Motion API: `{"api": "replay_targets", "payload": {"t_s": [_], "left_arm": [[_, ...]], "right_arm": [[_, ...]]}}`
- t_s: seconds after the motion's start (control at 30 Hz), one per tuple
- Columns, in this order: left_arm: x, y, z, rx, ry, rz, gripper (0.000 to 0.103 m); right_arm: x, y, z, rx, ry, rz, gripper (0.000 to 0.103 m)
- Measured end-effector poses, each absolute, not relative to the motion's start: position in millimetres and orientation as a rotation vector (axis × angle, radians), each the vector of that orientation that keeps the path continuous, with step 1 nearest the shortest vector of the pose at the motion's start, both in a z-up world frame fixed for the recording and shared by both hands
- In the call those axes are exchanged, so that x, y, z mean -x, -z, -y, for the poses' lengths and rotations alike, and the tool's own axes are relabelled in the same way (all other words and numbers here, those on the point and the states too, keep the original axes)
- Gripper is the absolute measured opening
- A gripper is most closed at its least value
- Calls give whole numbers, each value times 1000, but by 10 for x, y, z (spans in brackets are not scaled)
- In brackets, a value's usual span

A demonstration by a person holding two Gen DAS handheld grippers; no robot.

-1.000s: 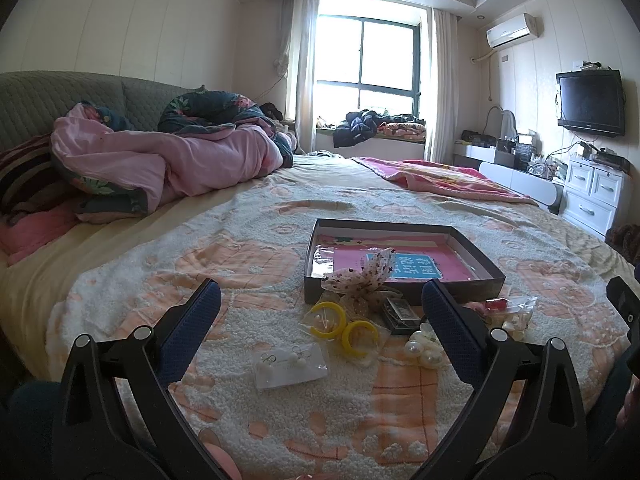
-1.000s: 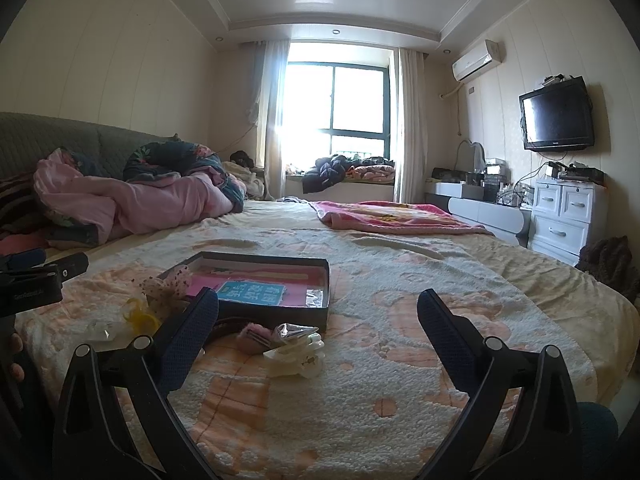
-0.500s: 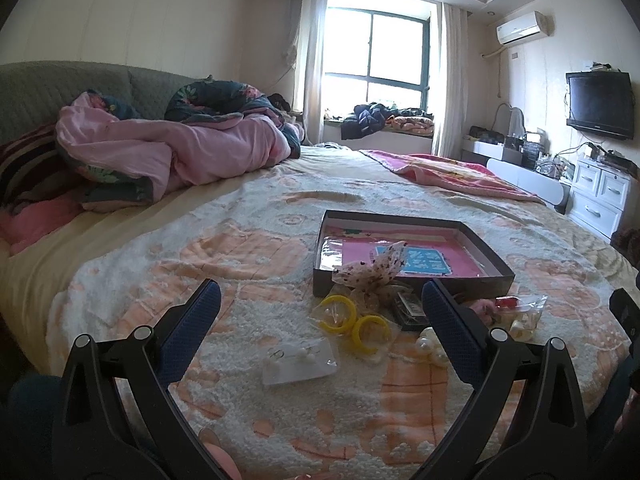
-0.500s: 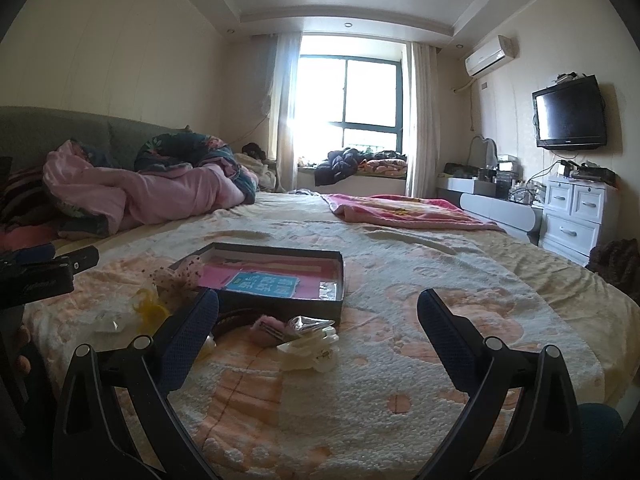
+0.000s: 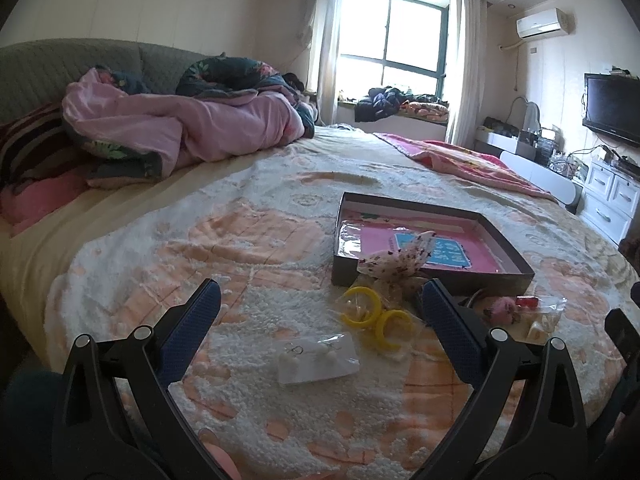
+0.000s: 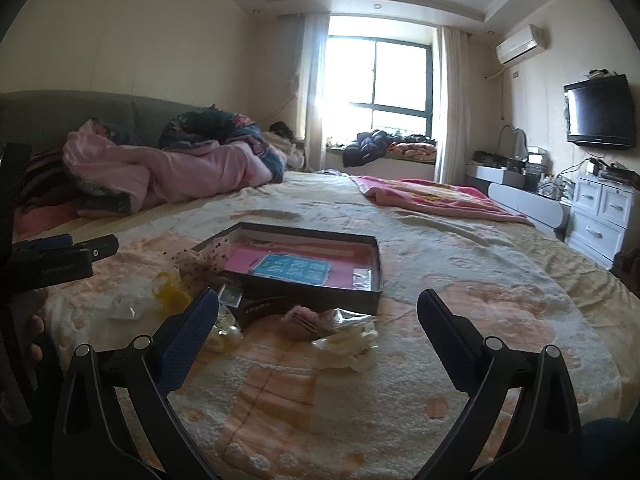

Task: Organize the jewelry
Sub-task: 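Grasp the polka-dot hair bow with the left tool while the right grasps the red-earring bag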

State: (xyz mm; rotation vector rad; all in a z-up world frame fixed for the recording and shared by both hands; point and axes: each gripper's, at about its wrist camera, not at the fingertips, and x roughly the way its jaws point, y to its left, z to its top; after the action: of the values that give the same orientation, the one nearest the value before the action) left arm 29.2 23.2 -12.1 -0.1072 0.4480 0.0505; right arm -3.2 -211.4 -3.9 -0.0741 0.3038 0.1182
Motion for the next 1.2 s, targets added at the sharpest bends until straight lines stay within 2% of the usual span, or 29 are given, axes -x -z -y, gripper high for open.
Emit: {"api": "replay_targets", "payload": {"t_s": [0.37,0.9,0.97,1.03,1.2], "left_arm": [[-615,165,-277,104,-40,-540,92],[-1339,293,-134,46,45,-694,92],[-1426,312,-82,33,73,-716,92],[-1488,333,-43,14,88,-726,91],[-1611,388,-10,23,157,-756,80]], "right_arm": [[-483,84,2108,59,-134,-432,97],[-1146,453,2375,-6,-124,-656,95],[-1210,495,2396,-8,-126,-675,86],[-1249,520,2403,-11,-129,-687,82],[-1300,568,2417,-7,-144,-690,61]]}}
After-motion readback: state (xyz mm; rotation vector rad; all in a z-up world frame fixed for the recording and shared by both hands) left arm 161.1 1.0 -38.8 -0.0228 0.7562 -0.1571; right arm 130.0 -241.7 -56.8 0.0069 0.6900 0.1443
